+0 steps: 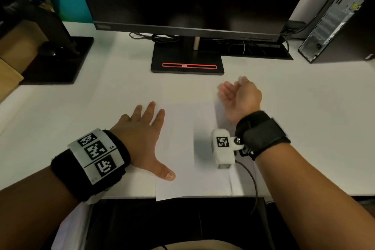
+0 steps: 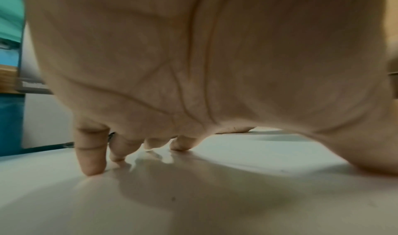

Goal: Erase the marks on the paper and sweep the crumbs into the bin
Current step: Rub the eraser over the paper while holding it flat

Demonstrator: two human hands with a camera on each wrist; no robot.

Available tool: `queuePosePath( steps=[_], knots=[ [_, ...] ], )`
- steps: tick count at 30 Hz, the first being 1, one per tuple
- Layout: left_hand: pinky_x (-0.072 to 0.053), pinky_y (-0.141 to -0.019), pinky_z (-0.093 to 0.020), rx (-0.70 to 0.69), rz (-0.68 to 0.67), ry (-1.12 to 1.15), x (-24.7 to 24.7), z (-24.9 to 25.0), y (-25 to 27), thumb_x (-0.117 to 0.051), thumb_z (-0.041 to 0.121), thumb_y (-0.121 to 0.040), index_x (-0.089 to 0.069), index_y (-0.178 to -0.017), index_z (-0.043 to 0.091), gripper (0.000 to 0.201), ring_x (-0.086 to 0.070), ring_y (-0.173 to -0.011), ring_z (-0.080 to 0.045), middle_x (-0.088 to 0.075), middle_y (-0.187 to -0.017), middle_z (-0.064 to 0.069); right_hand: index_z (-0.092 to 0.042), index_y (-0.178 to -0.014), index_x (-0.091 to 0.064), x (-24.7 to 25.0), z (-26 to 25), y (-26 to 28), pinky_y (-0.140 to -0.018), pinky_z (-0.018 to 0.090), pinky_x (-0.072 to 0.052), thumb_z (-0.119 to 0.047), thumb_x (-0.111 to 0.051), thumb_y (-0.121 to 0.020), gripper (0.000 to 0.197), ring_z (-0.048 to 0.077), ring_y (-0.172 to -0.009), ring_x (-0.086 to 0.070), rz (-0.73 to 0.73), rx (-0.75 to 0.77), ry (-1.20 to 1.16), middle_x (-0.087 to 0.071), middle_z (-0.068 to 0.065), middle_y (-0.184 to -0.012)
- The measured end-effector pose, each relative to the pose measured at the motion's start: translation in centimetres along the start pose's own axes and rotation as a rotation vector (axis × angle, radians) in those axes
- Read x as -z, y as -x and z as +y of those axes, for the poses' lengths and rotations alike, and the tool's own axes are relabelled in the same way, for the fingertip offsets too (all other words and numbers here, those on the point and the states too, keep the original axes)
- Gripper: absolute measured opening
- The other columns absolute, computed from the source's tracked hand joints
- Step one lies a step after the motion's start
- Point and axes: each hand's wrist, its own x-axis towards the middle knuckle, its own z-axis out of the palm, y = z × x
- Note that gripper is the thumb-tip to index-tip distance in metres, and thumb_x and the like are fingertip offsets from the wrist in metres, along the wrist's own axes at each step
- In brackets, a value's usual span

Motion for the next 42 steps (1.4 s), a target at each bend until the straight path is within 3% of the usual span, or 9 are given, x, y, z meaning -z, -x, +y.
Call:
queuePosePath(
  steps=[4, 7, 13, 16, 19, 21, 28, 35, 42],
  knots=[
    [-0.002, -0.12, -0.054, 0.012, -0.009, -0.007, 0.0, 0.1, -0.2, -0.055, 0.101, -0.041, 0.034, -0.149, 0.017, 0.164, 0.024, -0.149, -0.037, 0.038, -0.157, -0.013, -0.009, -0.077, -0.053, -0.6, 2.4, 3.6, -0.102, 0.042, -0.053, -0.029, -0.043, -0.108, 0.039, 0.034, -0.105, -0.065, -0.331, -0.283, 0.137, -0.067, 0.022, -0.107],
    [-0.004, -0.121, -0.055, 0.016, 0.001, -0.01, 0.1, 0.1, -0.3, -0.054, 0.102, -0.038, 0.033, -0.15, 0.017, 0.166, 0.022, -0.149, -0.037, 0.037, -0.158, -0.012, -0.003, -0.093, -0.056, -0.8, 4.3, 3.8, -0.097, 0.044, -0.056, -0.029, -0.043, -0.108, 0.033, 0.036, -0.106, -0.07, -0.478, -0.486, 0.443, -0.069, 0.028, -0.118],
    [-0.003, -0.12, -0.055, 0.015, -0.034, -0.006, 0.5, 0.2, 0.1, -0.057, 0.101, -0.04, 0.035, -0.149, 0.017, 0.165, 0.023, -0.149, -0.037, 0.039, -0.156, -0.012, -0.007, -0.091, -0.055, 0.8, -1.2, -0.3, -0.07, 0.037, -0.061, -0.022, -0.045, -0.107, 0.024, 0.028, -0.081, -0.07, -0.061, -0.018, 0.298, -0.066, 0.015, -0.091],
    [-0.006, -0.12, -0.055, 0.024, -0.048, -0.02, 0.8, 0.6, -0.1, -0.061, 0.097, -0.043, 0.034, -0.149, 0.015, 0.165, 0.022, -0.149, -0.039, 0.038, -0.157, -0.014, -0.01, -0.092, -0.056, -0.3, -0.2, 2.0, -0.046, 0.027, -0.045, -0.025, -0.049, -0.106, 0.022, 0.017, -0.051, -0.049, -0.36, -0.088, 0.811, -0.056, 0.005, -0.066],
    [-0.01, -0.12, -0.055, 0.038, -0.043, -0.022, 0.8, 0.8, -0.1, -0.063, 0.096, -0.043, 0.034, -0.15, 0.015, 0.165, 0.02, -0.15, -0.038, 0.037, -0.158, -0.014, -0.01, -0.082, -0.063, -2.4, 2.2, 3.2, -0.043, 0.022, -0.036, -0.032, -0.053, -0.102, 0.031, 0.015, -0.046, -0.043, -0.681, -0.023, 1.582, -0.058, 0.002, -0.061],
    [-0.012, -0.121, -0.054, 0.045, -0.046, -0.024, 0.8, 0.8, -0.1, -0.063, 0.096, -0.043, 0.034, -0.149, 0.016, 0.165, 0.02, -0.15, -0.037, 0.037, -0.158, -0.013, -0.009, -0.078, -0.064, -3.6, 2.9, 2.7, -0.041, 0.019, -0.035, -0.034, -0.054, -0.1, 0.035, 0.015, -0.045, -0.041, -0.697, 0.035, 1.753, -0.057, 0.004, -0.062],
    [-0.015, -0.12, -0.054, 0.059, -0.067, -0.019, 1.2, 0.9, 0.1, -0.061, 0.098, -0.044, 0.035, -0.149, 0.016, 0.164, 0.021, -0.149, -0.038, 0.037, -0.157, -0.014, -0.013, -0.073, -0.062, -2.2, -1.0, 0.2, -0.046, 0.023, -0.027, -0.032, -0.064, -0.092, 0.027, 0.018, -0.048, -0.034, -0.604, -0.087, 1.845, -0.051, 0.005, -0.064],
    [-0.02, -0.118, -0.057, 0.092, -0.055, 0.012, 2.2, 2.0, 0.0, -0.068, 0.093, -0.045, 0.035, -0.149, 0.02, 0.163, 0.01, -0.15, -0.044, 0.027, -0.161, -0.019, -0.007, -0.081, -0.061, -0.7, -1.4, 0.9, -0.054, 0.027, -0.047, -0.03, -0.059, -0.101, 0.031, 0.019, -0.052, -0.048, -0.61, -0.081, 1.757, -0.06, 0.012, -0.076],
    [-0.008, -0.12, -0.062, -0.081, 0.022, 0.014, 3.0, 2.6, -1.1, -0.065, 0.086, -0.063, 0.023, -0.154, 0.036, 0.136, 0.019, -0.151, -0.033, 0.027, -0.164, 0.002, -0.008, -0.08, -0.06, -1.5, -0.5, 1.3, -0.049, 0.024, -0.043, -0.028, -0.057, -0.101, 0.029, 0.017, -0.047, -0.046, -0.61, -0.036, 1.767, -0.058, 0.009, -0.069]
  ],
)
